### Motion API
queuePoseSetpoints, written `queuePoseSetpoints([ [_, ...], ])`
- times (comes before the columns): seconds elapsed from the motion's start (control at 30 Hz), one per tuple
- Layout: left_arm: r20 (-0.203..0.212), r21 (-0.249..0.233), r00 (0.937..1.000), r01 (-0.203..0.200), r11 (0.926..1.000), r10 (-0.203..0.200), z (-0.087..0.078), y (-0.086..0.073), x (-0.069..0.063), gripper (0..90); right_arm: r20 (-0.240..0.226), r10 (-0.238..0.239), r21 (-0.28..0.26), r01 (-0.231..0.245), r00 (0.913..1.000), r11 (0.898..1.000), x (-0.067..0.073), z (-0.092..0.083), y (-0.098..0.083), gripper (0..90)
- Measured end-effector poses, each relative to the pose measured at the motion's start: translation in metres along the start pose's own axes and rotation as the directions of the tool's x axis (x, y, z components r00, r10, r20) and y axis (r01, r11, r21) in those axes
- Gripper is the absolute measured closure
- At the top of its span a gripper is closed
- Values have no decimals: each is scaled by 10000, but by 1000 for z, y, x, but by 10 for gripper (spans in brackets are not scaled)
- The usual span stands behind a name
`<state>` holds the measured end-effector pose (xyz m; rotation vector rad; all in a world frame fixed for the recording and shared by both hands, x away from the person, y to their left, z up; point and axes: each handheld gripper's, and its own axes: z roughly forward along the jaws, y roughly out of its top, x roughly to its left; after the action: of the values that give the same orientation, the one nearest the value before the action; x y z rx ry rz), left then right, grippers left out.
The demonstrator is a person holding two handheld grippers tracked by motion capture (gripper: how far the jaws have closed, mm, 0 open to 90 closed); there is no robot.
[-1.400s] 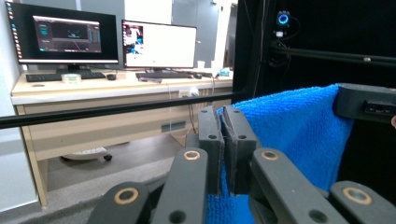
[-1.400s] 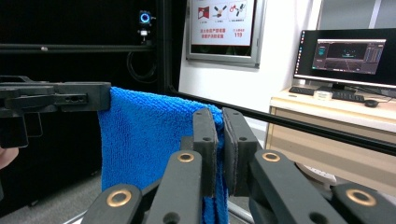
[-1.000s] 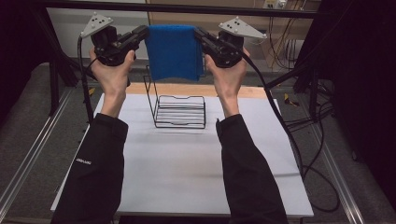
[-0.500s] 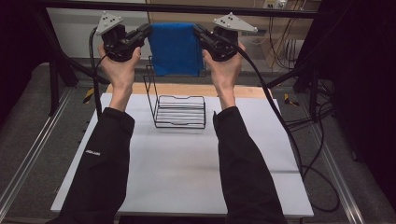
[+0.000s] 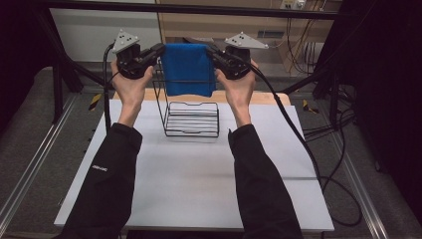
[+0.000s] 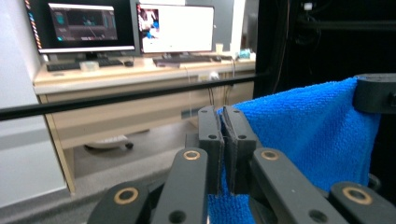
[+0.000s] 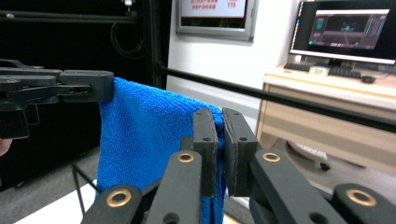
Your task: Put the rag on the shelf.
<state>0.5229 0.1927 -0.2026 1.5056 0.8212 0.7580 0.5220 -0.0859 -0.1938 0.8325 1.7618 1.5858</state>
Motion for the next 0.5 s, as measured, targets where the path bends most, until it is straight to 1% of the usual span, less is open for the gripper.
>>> queuePoseSetpoints([
  [0.17, 273, -32, 9996, -22, 10000, 23, -8, -8, 0, 865, -229, 136, 115, -133, 9996, 9998, 1, -4, -10, 850],
  [0.27, 429, 1, 9990, -125, 9999, 125, -15, -11, -1, 865, -364, 222, 76, -219, 9991, 9997, 3, -7, -14, 847],
  [0.37, 636, -40, 9978, -198, 9998, 200, -23, -14, -2, 864, -466, 134, 165, -127, 9988, 9998, 6, -11, -17, 844],
  [0.4, 691, -106, 9970, -332, 9994, 339, -25, -14, -2, 864, -504, 65, 155, -57, 9987, 9999, 7, -12, -18, 843],
  [0.5, 916, 42, 9953, -332, 9994, 326, -31, -17, -3, 863, -684, 38, 199, -24, 9977, 9998, 10, -17, -18, 844],
])
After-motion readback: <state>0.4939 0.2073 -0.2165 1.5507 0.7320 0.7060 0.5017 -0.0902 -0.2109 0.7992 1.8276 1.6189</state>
